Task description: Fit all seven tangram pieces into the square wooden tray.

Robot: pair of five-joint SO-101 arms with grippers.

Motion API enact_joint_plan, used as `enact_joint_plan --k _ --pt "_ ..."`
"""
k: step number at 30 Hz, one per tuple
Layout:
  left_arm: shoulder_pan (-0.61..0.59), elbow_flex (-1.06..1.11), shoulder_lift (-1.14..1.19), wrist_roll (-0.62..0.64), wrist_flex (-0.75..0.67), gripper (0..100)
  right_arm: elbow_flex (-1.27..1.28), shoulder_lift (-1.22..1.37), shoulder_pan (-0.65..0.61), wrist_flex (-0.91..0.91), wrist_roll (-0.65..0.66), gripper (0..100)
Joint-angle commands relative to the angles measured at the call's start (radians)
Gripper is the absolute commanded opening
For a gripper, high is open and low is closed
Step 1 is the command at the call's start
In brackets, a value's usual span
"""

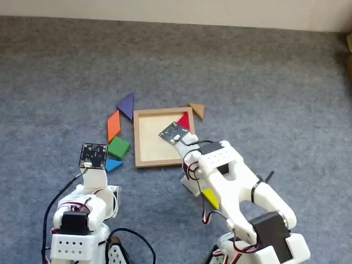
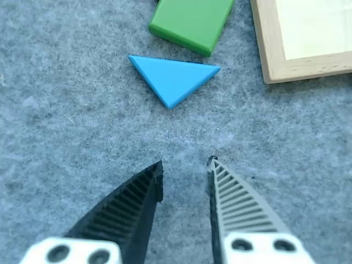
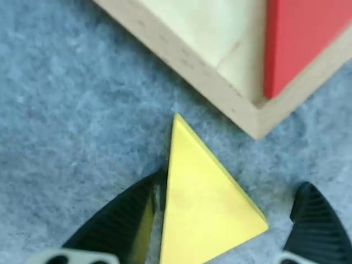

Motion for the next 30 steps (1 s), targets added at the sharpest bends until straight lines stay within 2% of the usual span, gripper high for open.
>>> enact_joint_plan --k 1,10,15,20,25,30 --pt "-0.015 0.019 -0.044 0.006 0.006 14 0.005 -0.001 0.027 0.058 -0.032 34.9" --pt "-0.015 0.019 -0.044 0.006 0.006 14 0.008 -0.001 0.028 0.064 -0.06 34.9" --pt "-0.015 0.019 -0.044 0.006 0.006 14 0.007 0.008 0.028 0.064 -0.06 29.9" --pt "-0.015 0.019 -0.044 0.006 0.006 14 0.008 0.008 0.03 0.065 -0.06 29.8" --pt "-0.015 0.019 -0.044 0.006 0.006 14 0.001 0.008 0.035 0.165 -0.06 29.9" --pt "-0.015 0.019 -0.044 0.006 0.006 14 -0.001 0.008 0.033 0.176 -0.061 30.0"
